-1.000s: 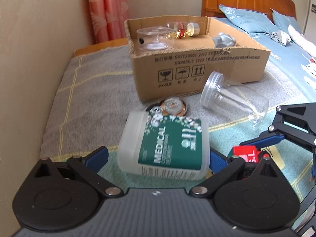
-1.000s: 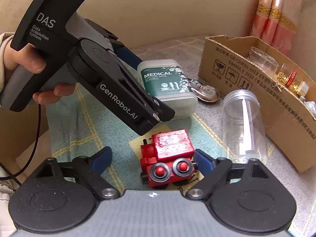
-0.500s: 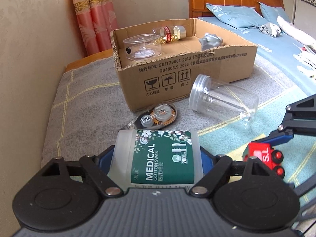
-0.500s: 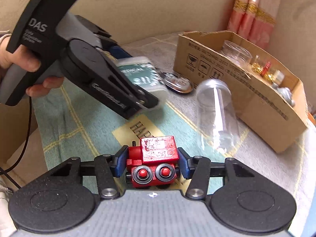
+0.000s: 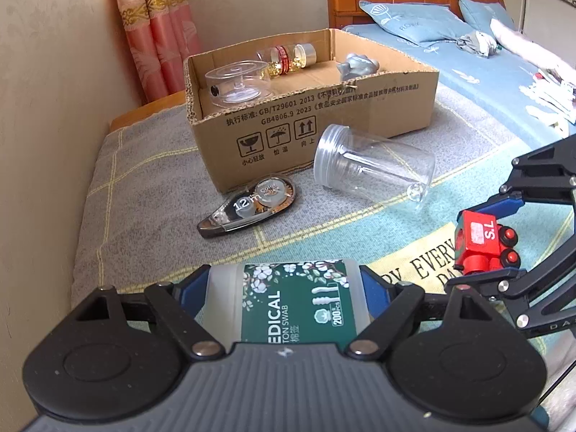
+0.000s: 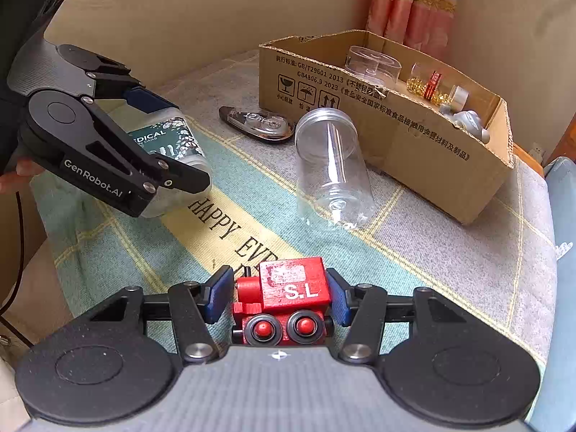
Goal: Organize rigid objects
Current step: 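Carry the medical bottle into the box and open the left tool while the right tool carries the train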
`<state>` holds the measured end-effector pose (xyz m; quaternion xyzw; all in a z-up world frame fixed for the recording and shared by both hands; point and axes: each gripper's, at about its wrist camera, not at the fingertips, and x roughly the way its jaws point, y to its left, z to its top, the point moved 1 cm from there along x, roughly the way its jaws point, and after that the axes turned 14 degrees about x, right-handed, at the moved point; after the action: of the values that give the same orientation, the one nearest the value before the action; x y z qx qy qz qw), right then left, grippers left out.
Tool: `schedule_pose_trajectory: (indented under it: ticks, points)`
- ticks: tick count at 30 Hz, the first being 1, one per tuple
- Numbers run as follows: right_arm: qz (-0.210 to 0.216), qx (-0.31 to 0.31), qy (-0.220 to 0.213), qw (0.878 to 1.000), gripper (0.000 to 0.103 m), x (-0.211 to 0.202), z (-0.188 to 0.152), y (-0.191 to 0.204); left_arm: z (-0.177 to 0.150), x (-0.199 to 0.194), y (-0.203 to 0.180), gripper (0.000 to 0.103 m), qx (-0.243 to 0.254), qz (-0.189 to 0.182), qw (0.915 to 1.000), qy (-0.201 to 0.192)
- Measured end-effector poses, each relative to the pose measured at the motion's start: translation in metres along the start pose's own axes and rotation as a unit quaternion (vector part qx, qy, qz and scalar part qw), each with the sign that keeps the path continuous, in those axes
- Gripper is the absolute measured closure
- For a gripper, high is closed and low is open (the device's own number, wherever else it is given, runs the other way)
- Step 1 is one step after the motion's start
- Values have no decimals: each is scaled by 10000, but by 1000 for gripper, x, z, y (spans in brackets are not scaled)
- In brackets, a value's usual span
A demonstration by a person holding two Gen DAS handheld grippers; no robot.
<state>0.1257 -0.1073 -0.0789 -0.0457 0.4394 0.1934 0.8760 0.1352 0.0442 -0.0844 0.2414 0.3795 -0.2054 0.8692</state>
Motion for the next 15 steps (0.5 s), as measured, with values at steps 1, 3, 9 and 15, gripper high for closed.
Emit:
schedule_pose_trajectory:
  ticks: [1, 3, 9, 15]
  points:
    - [10, -5, 0, 10000, 41, 0, 0, 0, 0, 1, 0, 19, -8, -12, 10000, 26]
    - [10, -43, 11, 10000, 41, 1, 1, 0, -1, 1, 0, 19, 9, -32, 10000, 49]
    - [-35, -199, -6, 9998, 36, -1, -2, -2, -4, 0, -1, 19, 57, -59, 9999, 108]
    - [150, -119, 86, 9998, 46, -4, -3, -7, -4, 0, 0, 20, 50, -110, 9997, 189]
